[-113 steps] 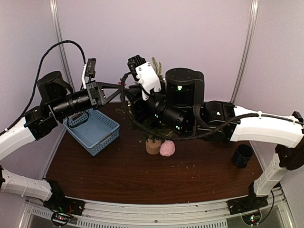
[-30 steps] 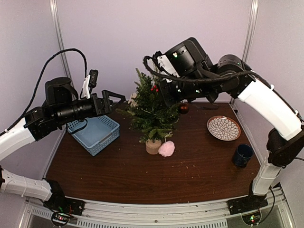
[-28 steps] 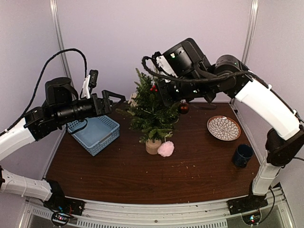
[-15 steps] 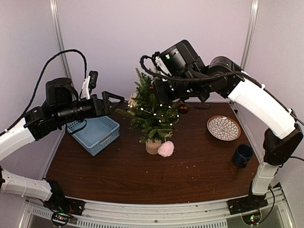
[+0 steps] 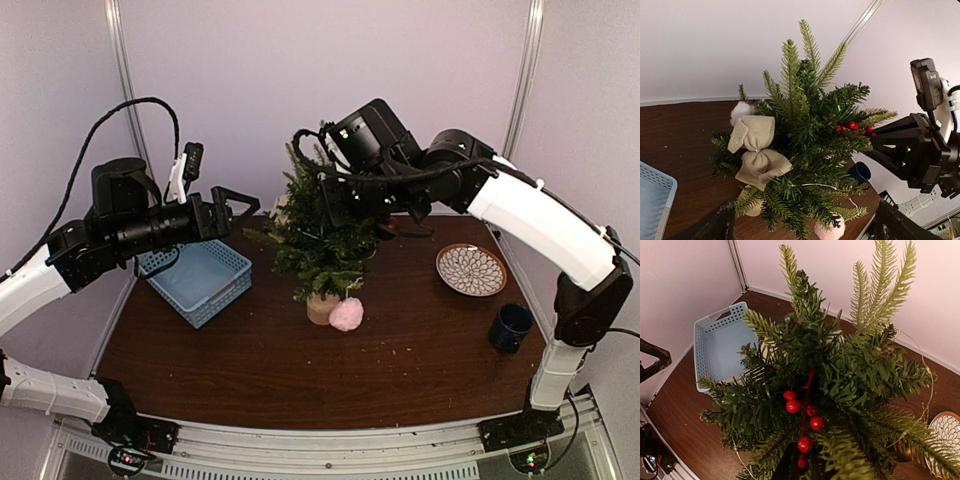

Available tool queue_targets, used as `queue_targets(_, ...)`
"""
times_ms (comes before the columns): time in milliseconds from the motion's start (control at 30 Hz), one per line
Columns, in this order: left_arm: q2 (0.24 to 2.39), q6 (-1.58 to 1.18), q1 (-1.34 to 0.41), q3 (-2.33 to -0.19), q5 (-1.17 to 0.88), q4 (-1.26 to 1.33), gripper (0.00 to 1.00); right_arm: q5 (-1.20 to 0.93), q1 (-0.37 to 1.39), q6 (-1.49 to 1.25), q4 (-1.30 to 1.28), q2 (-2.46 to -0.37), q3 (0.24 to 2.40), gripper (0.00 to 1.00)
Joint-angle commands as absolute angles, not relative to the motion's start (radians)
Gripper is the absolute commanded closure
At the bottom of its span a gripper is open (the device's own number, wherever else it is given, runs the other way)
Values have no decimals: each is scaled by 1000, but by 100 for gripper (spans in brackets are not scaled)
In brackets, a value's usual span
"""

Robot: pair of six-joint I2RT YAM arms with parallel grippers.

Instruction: Decorate the small christmas tree

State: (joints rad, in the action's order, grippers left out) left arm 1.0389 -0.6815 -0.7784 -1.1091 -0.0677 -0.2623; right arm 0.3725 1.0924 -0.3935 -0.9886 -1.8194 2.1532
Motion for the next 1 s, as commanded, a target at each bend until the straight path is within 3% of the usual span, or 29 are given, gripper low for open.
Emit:
queue_targets(0,1039,-661,-771,-1140,-73,-251,2,358,1088,-399,-968,-1783,2137,84)
queue_targets(433,1030,-665,-756,-1141,-62,-284,2,343,1089,-416,-909,-1651,1983,58)
queue_targets(633,1028,-710,-714,-1155,-66,-339,2,327,1093,-393,-834,-1541,1852,38)
queue_targets(967,1144,-746,-399,-1307,-335,-586,2,312,1087,-321,-754,-1356,1672,9)
